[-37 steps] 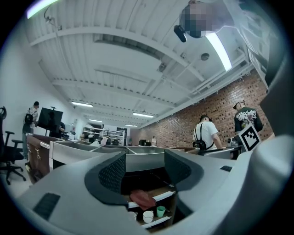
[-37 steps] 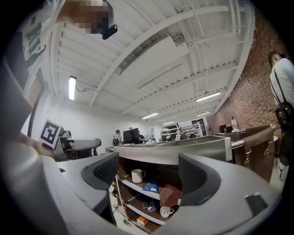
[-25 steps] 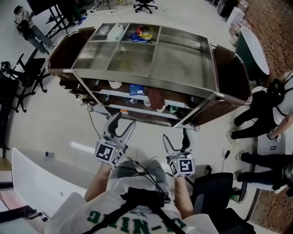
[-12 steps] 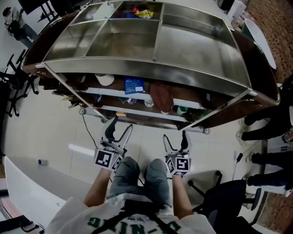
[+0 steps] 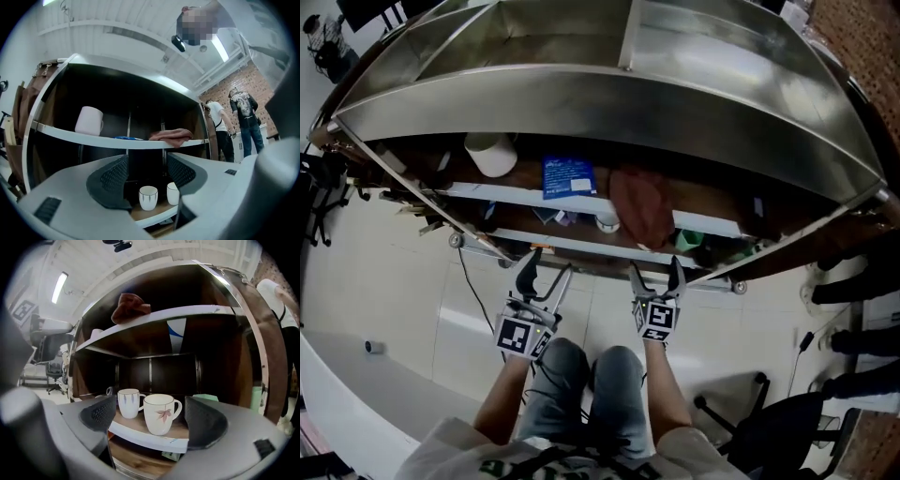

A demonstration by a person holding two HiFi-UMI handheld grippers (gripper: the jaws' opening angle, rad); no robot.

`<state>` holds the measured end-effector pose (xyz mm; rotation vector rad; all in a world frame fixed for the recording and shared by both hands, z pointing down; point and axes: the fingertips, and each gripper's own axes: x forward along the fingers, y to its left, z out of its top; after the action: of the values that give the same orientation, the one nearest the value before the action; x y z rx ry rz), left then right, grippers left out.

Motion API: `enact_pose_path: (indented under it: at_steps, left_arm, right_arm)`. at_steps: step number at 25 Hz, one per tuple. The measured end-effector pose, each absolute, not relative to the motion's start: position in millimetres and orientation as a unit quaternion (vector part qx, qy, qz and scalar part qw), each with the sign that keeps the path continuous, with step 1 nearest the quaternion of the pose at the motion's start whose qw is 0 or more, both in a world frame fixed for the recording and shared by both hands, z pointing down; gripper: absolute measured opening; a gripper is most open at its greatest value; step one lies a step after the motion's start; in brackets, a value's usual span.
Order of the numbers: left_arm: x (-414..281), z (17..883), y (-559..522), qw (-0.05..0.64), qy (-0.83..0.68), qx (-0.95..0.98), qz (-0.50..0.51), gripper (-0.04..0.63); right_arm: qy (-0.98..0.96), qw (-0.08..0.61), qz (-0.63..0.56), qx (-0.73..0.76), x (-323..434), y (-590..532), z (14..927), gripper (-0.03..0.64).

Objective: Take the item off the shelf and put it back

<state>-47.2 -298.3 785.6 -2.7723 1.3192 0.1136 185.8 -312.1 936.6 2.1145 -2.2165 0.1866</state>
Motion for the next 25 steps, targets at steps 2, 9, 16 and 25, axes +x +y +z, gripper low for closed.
enact_pose_path:
  at_steps: [2,9,16,25]
  left_arm:
    - [-46,790,-296,0.036,0.427,-0.903,0.033,0.252]
    - [-67,778,-290,0.04,0.449,-0.892,0.025,0.25]
    - [-90,781,-276,0.043,0.474,-0.879,0.017,0.241]
    - [-86,746,-254,-0.004,0.469,-0.883,0.012,0.227]
  right_arm:
    - [-0.711,0.026,0.074,0.698,191,-334,950,0.482]
    - [-0.693,0.023,0.087,0.715,199,-387,974,0.482]
    - [-0.678,0.058,0.098,0.726,209,-407,996,0.408]
    - [-0.689,0.066,0.098,0.715,195,-358,957,0.403]
